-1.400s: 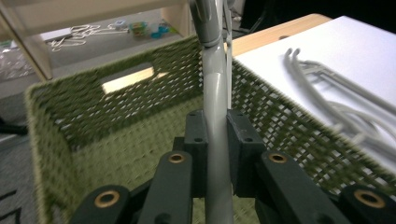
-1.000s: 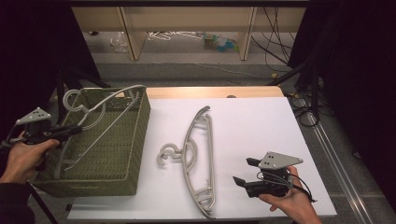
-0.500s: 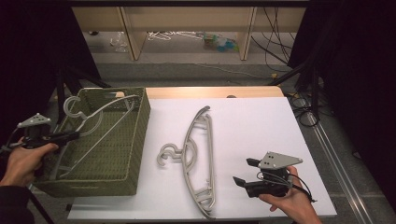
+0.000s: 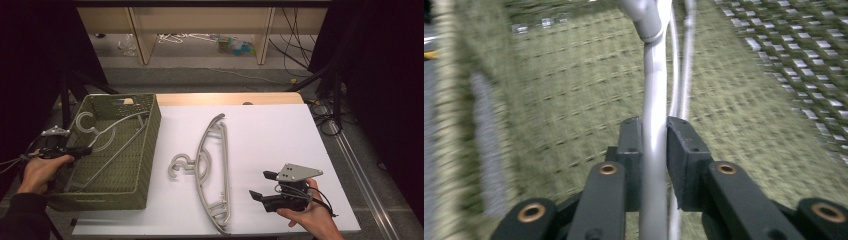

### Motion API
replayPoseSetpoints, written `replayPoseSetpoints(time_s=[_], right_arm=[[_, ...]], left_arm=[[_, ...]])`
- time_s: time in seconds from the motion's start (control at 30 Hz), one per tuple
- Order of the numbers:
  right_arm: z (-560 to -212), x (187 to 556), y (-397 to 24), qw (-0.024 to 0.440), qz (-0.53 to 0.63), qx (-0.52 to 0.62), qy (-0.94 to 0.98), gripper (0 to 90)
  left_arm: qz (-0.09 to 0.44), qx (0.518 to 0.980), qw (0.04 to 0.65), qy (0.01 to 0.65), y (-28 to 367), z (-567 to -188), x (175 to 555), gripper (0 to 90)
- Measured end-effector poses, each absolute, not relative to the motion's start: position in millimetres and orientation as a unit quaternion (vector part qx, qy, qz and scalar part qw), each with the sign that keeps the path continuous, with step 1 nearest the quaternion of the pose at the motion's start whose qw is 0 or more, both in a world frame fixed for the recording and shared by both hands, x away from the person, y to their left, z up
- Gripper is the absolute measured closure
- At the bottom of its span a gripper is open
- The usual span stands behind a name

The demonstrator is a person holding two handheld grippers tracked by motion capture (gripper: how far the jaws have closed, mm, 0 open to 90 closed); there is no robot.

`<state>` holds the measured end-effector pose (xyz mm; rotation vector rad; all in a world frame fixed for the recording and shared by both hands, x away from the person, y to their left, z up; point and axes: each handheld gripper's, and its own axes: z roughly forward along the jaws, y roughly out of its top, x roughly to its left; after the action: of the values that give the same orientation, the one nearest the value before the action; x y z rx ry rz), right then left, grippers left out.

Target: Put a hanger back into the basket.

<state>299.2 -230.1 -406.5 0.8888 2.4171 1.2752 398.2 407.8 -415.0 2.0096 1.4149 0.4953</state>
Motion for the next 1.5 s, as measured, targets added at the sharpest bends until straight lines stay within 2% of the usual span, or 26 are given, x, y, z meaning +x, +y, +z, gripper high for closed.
replayPoseSetpoints(time_s=[0.07,0.1,0.33,0.37,0.67,0.83,1.03,1.23,1.5], right_arm=[[-407,299,-230,0.133,0.440,0.309,0.833,24.5],[-408,299,-230,0.132,0.440,0.310,0.832,24.4],[-409,300,-230,0.132,0.439,0.307,0.834,24.3],[-408,299,-230,0.132,0.439,0.308,0.834,24.3],[-408,300,-231,0.135,0.441,0.315,0.830,23.5],[-410,301,-231,0.134,0.441,0.323,0.827,20.8],[-412,302,-231,0.123,0.442,0.328,0.826,19.4],[-413,302,-229,0.129,0.447,0.330,0.822,18.0],[-412,305,-225,0.142,0.455,0.339,0.811,17.6]], left_arm=[[0.200,0.741,0.322,0.554,408,-415,397,69.7],[0.203,0.749,0.309,0.550,411,-413,395,66.5],[0.225,0.749,0.329,0.530,401,-394,380,57.1],[0.232,0.731,0.353,0.536,395,-392,377,56.1],[0.216,0.706,0.450,0.503,354,-371,339,36.0],[0.214,0.707,0.475,0.477,320,-367,320,24.8],[0.217,0.703,0.514,0.440,278,-359,300,21.6],[0.183,0.710,0.548,0.403,243,-358,282,20.7],[0.170,0.710,0.563,0.388,216,-367,266,20.9]])
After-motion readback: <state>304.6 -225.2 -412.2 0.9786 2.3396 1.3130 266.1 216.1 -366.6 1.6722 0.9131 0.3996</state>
